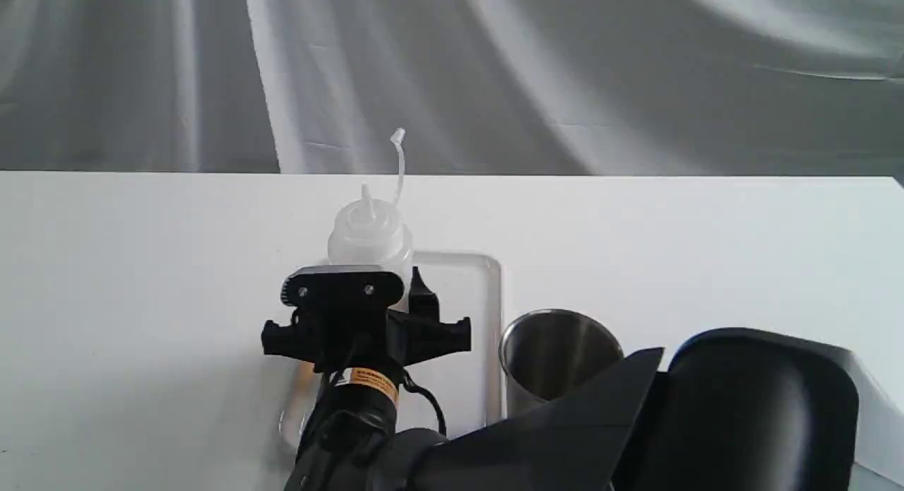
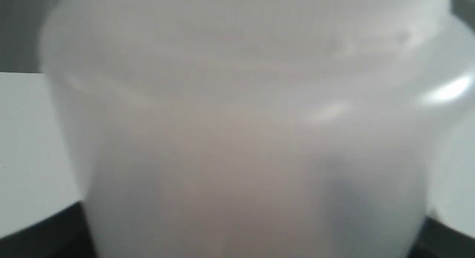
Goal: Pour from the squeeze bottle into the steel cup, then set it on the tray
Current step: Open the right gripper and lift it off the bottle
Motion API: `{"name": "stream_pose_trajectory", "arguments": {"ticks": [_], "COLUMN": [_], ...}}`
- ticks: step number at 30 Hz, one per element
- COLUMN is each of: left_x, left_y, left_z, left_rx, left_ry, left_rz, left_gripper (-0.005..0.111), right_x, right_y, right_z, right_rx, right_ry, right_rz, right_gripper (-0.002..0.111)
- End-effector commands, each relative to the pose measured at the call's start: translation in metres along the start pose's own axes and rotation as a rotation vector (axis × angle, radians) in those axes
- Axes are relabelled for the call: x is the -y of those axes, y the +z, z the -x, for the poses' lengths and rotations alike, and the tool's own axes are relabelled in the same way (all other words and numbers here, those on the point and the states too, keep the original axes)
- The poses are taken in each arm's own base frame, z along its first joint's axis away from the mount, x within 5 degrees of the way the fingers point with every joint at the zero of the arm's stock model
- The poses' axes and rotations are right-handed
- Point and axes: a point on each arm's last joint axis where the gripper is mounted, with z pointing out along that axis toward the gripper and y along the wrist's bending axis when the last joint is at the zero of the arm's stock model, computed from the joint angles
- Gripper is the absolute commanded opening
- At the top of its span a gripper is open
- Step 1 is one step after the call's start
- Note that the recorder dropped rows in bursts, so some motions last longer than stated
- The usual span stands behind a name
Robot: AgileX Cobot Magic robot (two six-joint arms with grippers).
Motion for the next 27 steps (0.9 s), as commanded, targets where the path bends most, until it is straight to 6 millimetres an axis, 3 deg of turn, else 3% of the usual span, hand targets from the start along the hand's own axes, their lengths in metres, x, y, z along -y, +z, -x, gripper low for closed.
{"name": "stream_pose_trajectory", "arguments": {"ticks": [1,17,27], "left_x": [-0.0001,-0.0001,-0.0001], "left_y": [0.0002,0.0002,0.0002], "left_z": [-0.0007,-0.0007,-0.0007], "left_rx": [0.006,0.006,0.006], "left_ry": [-0.004,-0.004,-0.004], "left_rz": [0.002,0.002,0.002], "left_gripper": [0.0,0.0,0.0], "right_x": [0.0024,0.0008,-0.0031], "right_y": [0.003,0.003,0.0027], "right_z": [0.0066,0.0076,0.01], "right_rx": [0.037,0.048,0.076], "right_ry": [0.006,-0.004,-0.039], "right_rz": [-0.016,0.001,0.042], "right_gripper": [0.034,0.066,0.103]}}
